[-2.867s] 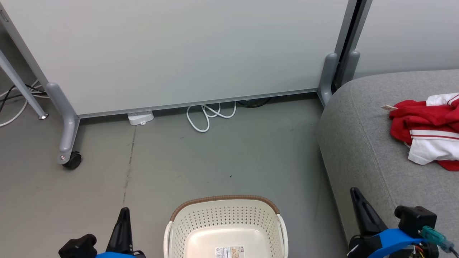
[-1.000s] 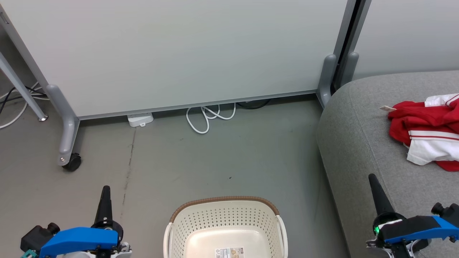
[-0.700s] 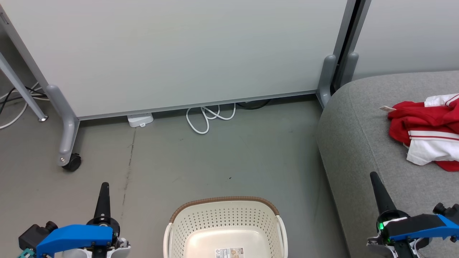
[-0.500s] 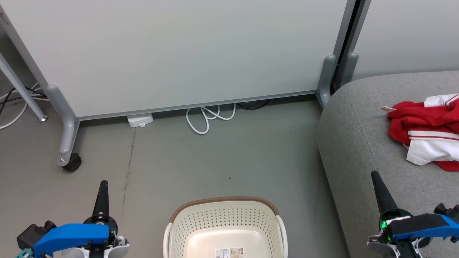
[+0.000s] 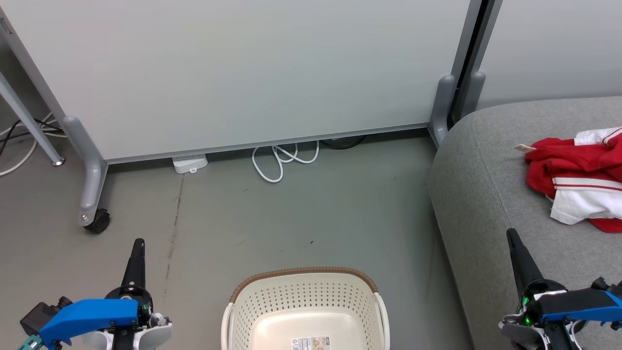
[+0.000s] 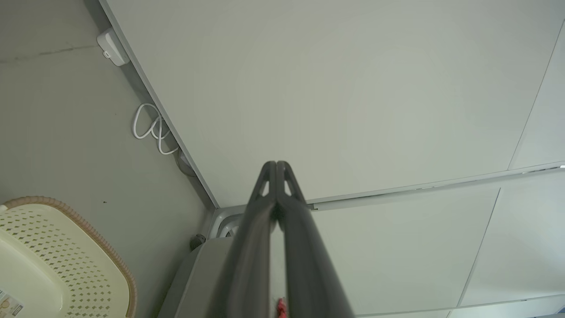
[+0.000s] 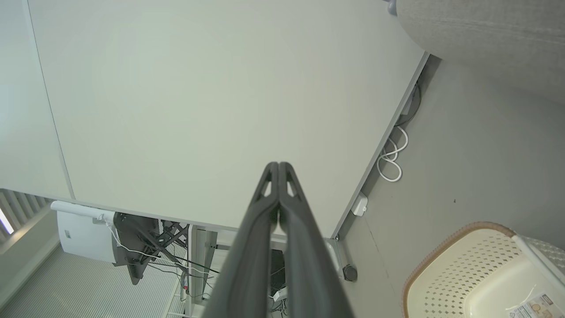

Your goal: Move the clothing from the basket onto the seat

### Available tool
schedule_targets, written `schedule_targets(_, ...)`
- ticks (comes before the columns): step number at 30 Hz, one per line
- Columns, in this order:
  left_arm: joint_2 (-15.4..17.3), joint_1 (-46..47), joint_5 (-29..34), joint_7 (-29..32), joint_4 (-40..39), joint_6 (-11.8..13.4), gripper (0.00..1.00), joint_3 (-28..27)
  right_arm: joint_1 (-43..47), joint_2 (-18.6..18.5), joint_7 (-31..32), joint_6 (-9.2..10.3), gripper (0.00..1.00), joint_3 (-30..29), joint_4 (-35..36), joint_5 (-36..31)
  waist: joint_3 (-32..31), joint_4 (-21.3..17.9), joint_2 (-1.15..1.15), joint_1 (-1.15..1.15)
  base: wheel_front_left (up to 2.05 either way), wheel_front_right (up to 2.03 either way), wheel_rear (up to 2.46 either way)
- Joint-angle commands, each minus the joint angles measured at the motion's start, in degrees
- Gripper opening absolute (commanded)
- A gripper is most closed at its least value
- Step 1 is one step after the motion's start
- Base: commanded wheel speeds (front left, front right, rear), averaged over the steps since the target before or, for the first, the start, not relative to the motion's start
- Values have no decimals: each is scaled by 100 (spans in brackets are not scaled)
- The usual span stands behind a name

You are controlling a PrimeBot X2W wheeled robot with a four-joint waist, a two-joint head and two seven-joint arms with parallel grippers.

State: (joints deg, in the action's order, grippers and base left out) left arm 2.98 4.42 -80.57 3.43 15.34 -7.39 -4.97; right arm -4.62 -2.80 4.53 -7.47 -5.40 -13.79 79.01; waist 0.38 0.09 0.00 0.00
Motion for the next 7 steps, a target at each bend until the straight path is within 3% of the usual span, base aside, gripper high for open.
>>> schedule_targets(1,4,114,-120,36,-55,-14,0,-45,-128,-13,28,-4,0,-21,11,144,-1,0,0,0,0,0,0)
schedule_targets(7,0,135,-364,109,-74,-15,0,-76,-132,-13,72,-4,0,-44,3,425,-5,-2,0,0,0,0,0)
